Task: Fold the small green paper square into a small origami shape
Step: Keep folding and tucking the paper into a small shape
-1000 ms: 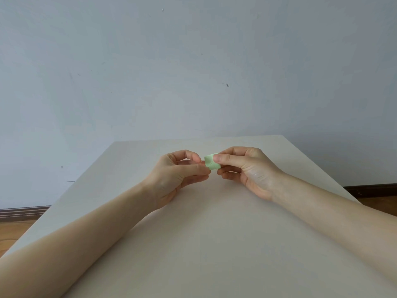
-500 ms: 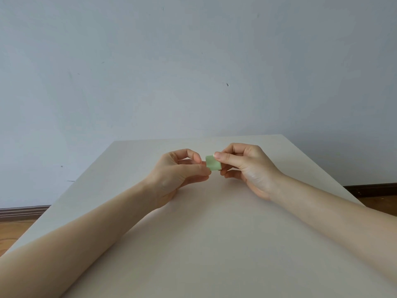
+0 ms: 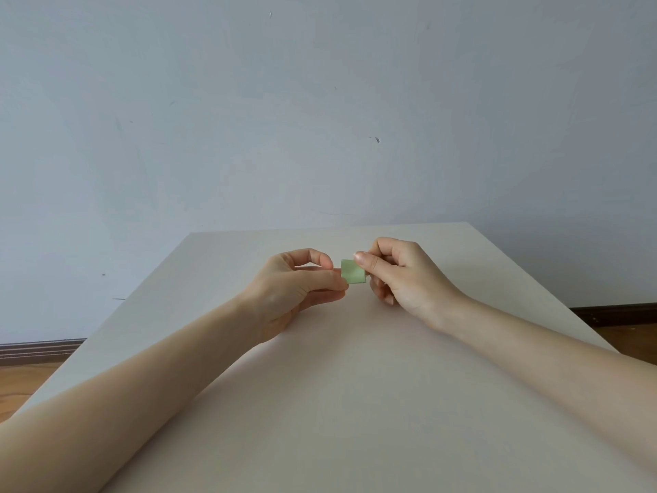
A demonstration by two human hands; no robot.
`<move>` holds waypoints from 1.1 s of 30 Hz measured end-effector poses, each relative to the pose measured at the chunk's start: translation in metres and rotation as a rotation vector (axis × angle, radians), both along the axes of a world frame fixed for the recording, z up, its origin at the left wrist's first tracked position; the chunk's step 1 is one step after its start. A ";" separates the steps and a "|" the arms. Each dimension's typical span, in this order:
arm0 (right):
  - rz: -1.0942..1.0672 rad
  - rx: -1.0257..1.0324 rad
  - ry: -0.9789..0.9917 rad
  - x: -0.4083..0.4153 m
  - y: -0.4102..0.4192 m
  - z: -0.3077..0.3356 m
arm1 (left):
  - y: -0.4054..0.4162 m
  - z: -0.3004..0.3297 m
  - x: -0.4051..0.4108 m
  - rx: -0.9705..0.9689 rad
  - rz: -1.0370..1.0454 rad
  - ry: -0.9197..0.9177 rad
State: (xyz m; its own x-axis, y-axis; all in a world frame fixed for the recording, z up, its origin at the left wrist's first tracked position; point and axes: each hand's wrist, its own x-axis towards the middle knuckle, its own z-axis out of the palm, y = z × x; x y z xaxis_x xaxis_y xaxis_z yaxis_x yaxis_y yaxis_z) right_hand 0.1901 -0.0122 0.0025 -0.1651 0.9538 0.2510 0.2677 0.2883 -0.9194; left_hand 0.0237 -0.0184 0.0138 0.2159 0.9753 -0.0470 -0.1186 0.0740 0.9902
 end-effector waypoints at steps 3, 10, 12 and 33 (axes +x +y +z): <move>0.012 0.007 0.002 0.000 -0.001 0.001 | 0.000 0.000 0.000 -0.006 0.001 -0.006; 0.002 -0.013 0.079 0.003 -0.001 0.003 | 0.002 0.000 0.000 -0.017 0.034 -0.036; 0.037 -0.046 0.094 0.002 -0.002 0.004 | 0.002 -0.001 -0.001 -0.016 0.039 -0.049; 0.067 -0.039 -0.010 0.005 -0.002 0.005 | 0.005 -0.001 -0.003 -0.046 0.024 -0.072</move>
State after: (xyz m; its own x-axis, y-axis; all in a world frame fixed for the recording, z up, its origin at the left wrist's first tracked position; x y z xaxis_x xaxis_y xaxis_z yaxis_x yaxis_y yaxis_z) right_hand 0.1950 -0.0138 0.0079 -0.2314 0.9495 0.2118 0.2581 0.2698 -0.9277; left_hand 0.0210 -0.0138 0.0132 0.1968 0.9774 -0.0770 -0.1913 0.1153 0.9747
